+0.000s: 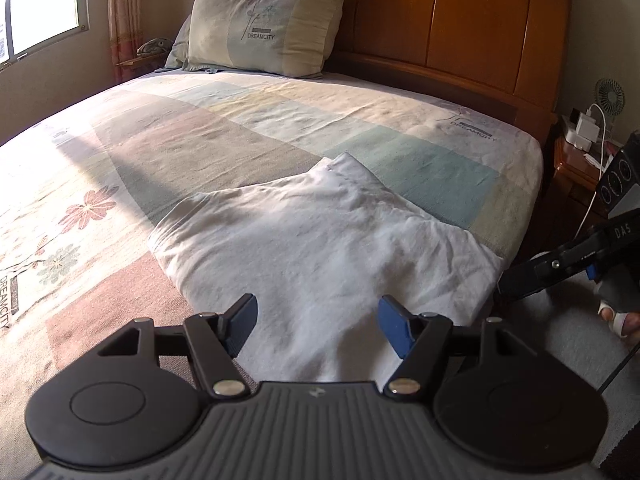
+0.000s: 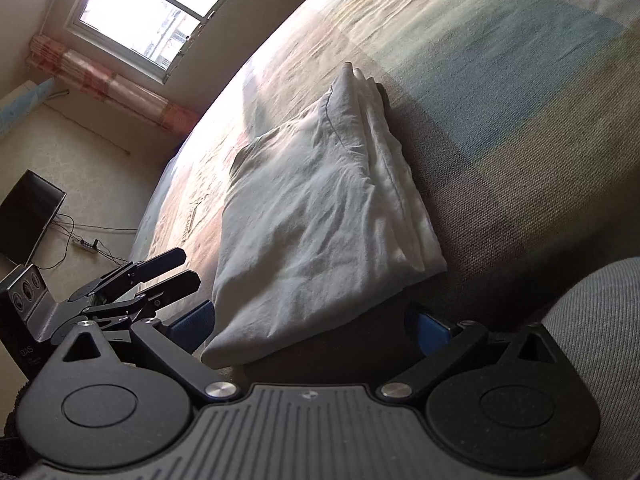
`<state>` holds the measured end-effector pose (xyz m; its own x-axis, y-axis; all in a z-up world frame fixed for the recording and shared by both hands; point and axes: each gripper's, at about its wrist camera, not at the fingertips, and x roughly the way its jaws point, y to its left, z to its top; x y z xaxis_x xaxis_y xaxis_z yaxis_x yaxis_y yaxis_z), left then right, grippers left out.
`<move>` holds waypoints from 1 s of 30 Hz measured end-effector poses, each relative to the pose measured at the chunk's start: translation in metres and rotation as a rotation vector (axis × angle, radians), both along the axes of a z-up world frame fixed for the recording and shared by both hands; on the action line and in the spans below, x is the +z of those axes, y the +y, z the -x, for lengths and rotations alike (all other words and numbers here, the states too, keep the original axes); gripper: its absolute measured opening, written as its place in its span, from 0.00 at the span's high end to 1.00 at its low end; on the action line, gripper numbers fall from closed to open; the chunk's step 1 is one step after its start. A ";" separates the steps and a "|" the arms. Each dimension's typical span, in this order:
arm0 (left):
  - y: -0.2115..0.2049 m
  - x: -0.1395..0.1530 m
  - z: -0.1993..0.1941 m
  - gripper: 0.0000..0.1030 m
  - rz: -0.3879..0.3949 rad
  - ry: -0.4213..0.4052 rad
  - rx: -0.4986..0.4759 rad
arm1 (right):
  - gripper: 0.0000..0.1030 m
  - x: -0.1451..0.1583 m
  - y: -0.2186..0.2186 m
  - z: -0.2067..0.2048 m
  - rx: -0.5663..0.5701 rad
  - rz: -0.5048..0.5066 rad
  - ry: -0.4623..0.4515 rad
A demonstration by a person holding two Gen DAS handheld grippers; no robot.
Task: Fold clothes
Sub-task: 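Pinch the folded shirt's edge with the right tool and tug it straight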
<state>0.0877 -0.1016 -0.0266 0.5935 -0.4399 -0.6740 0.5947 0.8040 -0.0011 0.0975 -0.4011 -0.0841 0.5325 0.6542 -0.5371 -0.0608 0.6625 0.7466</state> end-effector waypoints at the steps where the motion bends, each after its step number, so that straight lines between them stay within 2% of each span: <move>1: -0.002 -0.001 -0.001 0.34 0.004 0.003 0.000 | 0.00 -0.001 -0.002 -0.001 -0.011 -0.017 -0.006; 6: -0.002 -0.005 -0.001 0.34 0.009 0.014 0.008 | 0.01 0.008 -0.014 -0.004 -0.053 -0.110 -0.078; 9: 0.001 -0.008 0.000 0.33 0.015 0.029 0.021 | 0.04 0.000 -0.016 -0.010 -0.069 -0.126 -0.068; 11: 0.003 -0.010 0.001 0.33 0.012 0.038 0.029 | 0.18 -0.008 -0.017 -0.013 -0.090 -0.127 -0.037; 13: 0.004 -0.012 0.003 0.33 0.007 0.043 0.027 | 0.27 -0.014 -0.018 -0.015 -0.106 -0.130 -0.024; 14: 0.005 -0.012 0.004 0.33 0.004 0.049 0.018 | 0.35 -0.013 -0.017 -0.016 -0.107 -0.119 -0.031; 15: 0.005 -0.013 0.005 0.30 0.000 0.056 0.009 | 0.40 -0.012 -0.017 -0.016 -0.106 -0.102 -0.039; 20: 0.001 -0.015 0.014 0.29 -0.023 0.064 -0.048 | 0.82 -0.005 -0.012 -0.019 -0.118 -0.009 -0.060; 25: -0.006 -0.023 0.024 0.28 0.003 0.121 -0.124 | 0.86 0.002 -0.017 -0.016 -0.137 0.051 -0.084; 28: -0.006 -0.039 0.022 0.26 0.011 0.205 -0.110 | 0.86 -0.001 -0.020 -0.014 -0.149 0.071 -0.066; 30: -0.005 -0.044 0.022 0.26 0.014 0.226 -0.107 | 0.85 -0.008 -0.023 -0.014 -0.169 0.073 -0.036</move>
<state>0.0658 -0.1065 -0.0703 0.3780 -0.5021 -0.7778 0.6597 0.7356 -0.1542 0.1115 -0.4240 -0.0921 0.6511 0.5142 -0.5584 0.0300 0.7176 0.6958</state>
